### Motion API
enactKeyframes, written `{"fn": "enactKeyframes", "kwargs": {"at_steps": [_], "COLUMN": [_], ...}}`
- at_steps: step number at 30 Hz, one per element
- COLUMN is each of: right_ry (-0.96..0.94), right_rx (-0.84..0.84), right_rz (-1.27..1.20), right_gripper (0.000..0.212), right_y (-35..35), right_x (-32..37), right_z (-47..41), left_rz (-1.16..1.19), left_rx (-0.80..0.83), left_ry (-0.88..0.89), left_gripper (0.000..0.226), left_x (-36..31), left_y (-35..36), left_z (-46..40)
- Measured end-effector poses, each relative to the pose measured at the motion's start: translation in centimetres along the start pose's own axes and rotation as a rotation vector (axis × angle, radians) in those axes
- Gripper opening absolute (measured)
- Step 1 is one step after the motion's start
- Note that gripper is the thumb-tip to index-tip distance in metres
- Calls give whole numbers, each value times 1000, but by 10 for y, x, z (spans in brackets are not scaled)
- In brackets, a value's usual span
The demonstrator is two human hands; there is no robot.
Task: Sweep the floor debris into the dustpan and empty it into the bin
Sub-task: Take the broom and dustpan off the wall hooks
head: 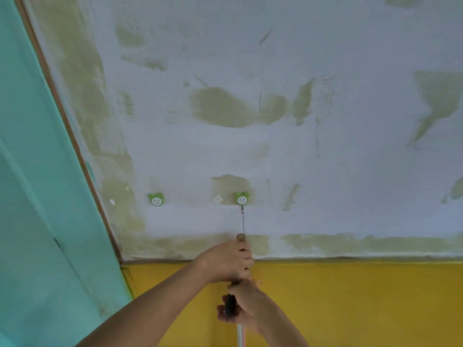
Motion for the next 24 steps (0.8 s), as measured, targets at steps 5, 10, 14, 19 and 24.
{"fn": "enactKeyframes", "kwargs": {"at_steps": [5, 10, 14, 19, 24], "right_ry": [-78, -254, -392, -439, -53], "right_rx": [185, 313, 487, 607, 614], "right_rz": [349, 695, 892, 702, 222], "right_gripper": [12, 24, 33, 19, 16], "right_y": [-5, 6, 23, 46, 80], "right_x": [34, 53, 40, -28, -151], "right_z": [44, 95, 125, 151, 180], "left_rz": [-87, -11, 117, 377, 653], "left_rx": [139, 333, 657, 894, 1109], "left_ry": [-22, -168, -303, -591, -1018], "left_gripper": [21, 21, 7, 35, 40], "left_x": [22, 36, 25, -41, -146], "left_y": [-27, -80, -108, -137, -180], "left_z": [-1, 27, 78, 169, 250]}}
Point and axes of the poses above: each hand's wrist, its own z-axis away from the middle knuckle, its own y-axis out of the palm, x = y × z, the point moved 3 cm from there along -z, towards the middle knuckle, and after that the axes turned 2 degrees about z, right-handed, at the moved point
